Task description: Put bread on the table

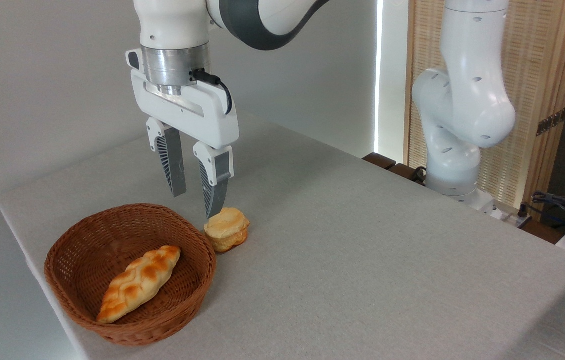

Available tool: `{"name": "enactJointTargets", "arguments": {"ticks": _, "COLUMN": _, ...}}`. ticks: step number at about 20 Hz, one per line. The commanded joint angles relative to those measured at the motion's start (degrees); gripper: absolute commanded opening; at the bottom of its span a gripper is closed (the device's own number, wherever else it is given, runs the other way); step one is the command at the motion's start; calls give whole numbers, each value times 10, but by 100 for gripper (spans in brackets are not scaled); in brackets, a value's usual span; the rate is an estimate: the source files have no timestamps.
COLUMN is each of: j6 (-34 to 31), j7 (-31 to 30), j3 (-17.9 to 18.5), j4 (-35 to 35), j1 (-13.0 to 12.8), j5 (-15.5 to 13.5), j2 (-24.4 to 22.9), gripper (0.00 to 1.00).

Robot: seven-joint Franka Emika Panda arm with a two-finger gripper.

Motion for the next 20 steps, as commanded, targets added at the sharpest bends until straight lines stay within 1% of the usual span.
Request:
{"name": "enactJointTargets", "arguments": {"ticks": 1, "j6": -16, "j7": 4, "j3": 8, "j4": 14, "j1": -8, "j5": -2, "j2": -1, "gripper": 100}}
{"name": "enactJointTargets", "arguments": {"ticks": 13, "j6": -15, "j7": 6, "j3": 8, "j4": 14, "j1": -10, "j5": -3, "j2": 3, "gripper": 100}}
{"name": "enactJointTargets", "arguments": {"ticks": 18, "j6": -14, "j7": 6, "j3": -4, "j4": 13, "j1": -11, "j5": -3, "j2": 10, "gripper": 100}}
{"name": "enactJointTargets", "arguments": {"ticks": 20, "j6": -6, "j7": 8, "j3": -6, "j4": 13, "j1": -11, "j5": -10, "j2": 14, "gripper": 100}}
